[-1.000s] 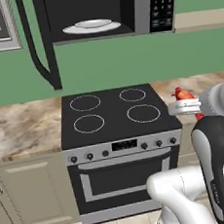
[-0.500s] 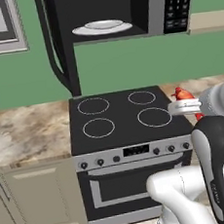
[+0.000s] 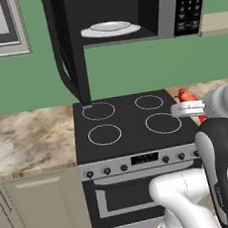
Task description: Transport the fish from the fridge to the microwave and turn on the microwave.
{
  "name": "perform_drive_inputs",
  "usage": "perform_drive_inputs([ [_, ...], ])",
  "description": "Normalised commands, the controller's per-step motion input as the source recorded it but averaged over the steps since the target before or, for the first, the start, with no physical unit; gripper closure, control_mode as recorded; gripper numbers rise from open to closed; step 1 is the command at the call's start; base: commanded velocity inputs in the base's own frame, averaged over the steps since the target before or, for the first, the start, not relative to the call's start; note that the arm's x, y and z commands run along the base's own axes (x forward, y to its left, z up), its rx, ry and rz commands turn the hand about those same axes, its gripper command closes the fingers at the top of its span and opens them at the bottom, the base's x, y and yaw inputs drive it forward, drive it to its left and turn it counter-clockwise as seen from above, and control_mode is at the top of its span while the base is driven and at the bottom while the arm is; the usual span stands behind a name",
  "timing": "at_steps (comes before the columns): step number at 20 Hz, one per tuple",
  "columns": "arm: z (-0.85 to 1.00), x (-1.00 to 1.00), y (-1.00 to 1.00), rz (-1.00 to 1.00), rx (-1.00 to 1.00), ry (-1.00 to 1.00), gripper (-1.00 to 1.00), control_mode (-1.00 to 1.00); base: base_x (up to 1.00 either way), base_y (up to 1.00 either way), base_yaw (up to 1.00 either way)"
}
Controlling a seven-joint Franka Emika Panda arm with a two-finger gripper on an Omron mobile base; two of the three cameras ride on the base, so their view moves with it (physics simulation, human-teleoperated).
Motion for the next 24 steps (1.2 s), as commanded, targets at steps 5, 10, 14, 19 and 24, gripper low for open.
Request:
perform_drive_inputs([
  [5, 0.00, 0.00, 0.00, 0.00, 0.00, 0.00, 1.00, 1.00, 0.23, 0.33, 0.00],
  [10, 0.00, 0.00, 0.00, 0.00, 0.00, 0.00, 1.00, 1.00, 0.31, 0.33, 0.00],
  [14, 0.00, 0.00, 0.00, 0.00, 0.00, 0.00, 1.00, 1.00, 0.32, 0.25, 0.00],
  [19, 0.00, 0.00, 0.00, 0.00, 0.00, 0.00, 1.00, 1.00, 0.32, 0.23, 0.00],
  [24, 0.00, 0.00, 0.00, 0.00, 0.00, 0.00, 1.00, 1.00, 0.34, 0.19, 0.00],
])
